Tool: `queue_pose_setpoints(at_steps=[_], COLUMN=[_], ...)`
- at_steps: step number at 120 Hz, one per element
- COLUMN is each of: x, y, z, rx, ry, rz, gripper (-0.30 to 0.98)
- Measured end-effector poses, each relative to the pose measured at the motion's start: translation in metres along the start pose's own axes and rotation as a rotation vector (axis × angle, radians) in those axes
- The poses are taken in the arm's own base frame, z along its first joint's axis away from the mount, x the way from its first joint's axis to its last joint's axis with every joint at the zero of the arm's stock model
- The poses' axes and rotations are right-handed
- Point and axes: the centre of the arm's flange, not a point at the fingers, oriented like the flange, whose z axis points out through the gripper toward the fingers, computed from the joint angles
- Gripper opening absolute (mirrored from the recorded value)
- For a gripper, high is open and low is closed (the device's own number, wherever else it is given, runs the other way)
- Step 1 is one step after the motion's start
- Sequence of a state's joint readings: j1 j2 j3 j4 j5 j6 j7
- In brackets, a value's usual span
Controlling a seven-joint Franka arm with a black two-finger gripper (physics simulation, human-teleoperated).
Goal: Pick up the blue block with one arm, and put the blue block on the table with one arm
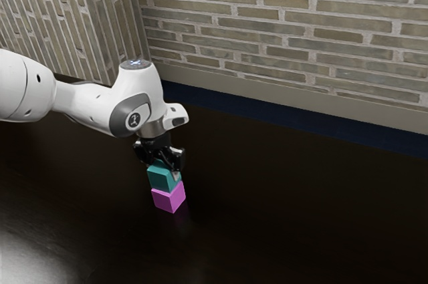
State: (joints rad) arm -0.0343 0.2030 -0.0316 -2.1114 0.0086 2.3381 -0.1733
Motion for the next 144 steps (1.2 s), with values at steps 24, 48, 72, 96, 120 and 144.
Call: queue_pose_setpoints(at_steps=[24,48,72,96,120,144], x=[0.002,0.001,-0.003,-0.004,0.000,0.003], y=[-0.001,-0.066,-0.096,-0.103,-0.105,-0.105], z=[-0.022,-0.032,-0.011,0.015,0.033,0.032], rx=[-0.003,0.014,0.019,0.017,0.010,-0.009], ry=[0.031,0.012,-0.038,-0.077,-0.057,-0.031], rz=[-0.013,-0.106,-0.128,-0.123,-0.115,-0.107], gripper=[0.38,0.38,0.39,0.38,0.39,0.55])
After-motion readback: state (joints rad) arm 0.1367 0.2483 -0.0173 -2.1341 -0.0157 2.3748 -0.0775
